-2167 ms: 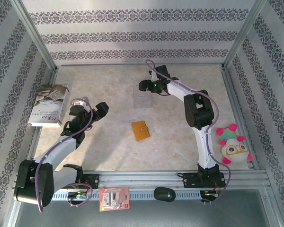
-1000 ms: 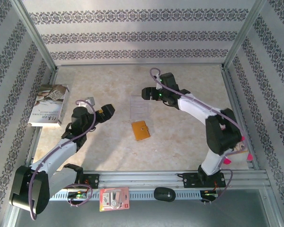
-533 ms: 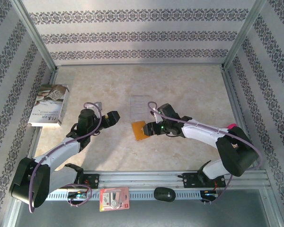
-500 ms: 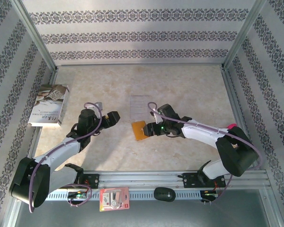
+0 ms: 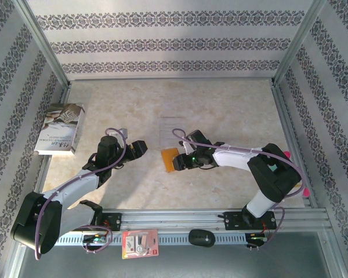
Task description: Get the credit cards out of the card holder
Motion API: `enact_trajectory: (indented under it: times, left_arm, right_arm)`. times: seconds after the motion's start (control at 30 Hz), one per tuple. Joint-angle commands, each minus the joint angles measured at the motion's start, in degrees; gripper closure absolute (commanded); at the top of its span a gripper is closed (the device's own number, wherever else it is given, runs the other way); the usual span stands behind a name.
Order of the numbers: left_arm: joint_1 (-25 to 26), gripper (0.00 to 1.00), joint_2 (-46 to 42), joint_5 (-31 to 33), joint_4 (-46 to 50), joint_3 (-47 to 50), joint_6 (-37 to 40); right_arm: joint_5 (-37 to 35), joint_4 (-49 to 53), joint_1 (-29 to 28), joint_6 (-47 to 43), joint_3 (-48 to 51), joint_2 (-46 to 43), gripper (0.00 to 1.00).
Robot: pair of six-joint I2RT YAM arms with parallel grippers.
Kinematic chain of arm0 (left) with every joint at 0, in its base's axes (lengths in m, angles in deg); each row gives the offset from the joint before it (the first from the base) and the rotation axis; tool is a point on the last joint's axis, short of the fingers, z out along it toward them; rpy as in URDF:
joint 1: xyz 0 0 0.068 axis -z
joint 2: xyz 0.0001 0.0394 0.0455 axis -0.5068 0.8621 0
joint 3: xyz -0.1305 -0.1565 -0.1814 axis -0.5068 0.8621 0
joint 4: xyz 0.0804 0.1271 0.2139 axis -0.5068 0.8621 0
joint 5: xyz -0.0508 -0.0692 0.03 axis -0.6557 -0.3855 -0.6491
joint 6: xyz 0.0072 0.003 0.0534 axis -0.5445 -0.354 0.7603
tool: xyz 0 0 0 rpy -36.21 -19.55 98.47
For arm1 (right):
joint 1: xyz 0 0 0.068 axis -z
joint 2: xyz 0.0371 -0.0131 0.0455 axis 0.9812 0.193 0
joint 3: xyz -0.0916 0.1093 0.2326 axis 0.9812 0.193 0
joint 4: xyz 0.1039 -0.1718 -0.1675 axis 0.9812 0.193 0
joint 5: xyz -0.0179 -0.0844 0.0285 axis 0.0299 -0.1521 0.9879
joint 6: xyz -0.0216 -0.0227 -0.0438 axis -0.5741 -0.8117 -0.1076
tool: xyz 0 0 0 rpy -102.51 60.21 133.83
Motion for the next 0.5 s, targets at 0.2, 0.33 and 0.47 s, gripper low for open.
enact_trajectory:
  times: [0.2, 0.33, 0.47]
  left_arm:
    - [0.95, 0.27, -0.62, -0.94, -0.33, 1.54, 0.0]
    - [1.04, 0.24, -0.64, -1.92, -1.11, 2.0, -0.31]
    - [1.35, 0.24, -0.72, -3.06, -2.13, 2.37, -0.8]
  right_arm:
    - [-4.24, 3.06, -2.89, -2.34, -2.51, 3.28, 0.7]
    - [-2.67, 2.09, -3.03, -2.56, -2.12, 1.33, 0.86]
    - [-1.39, 1.89, -3.29, -3.12, -2.2, -1.35, 1.0]
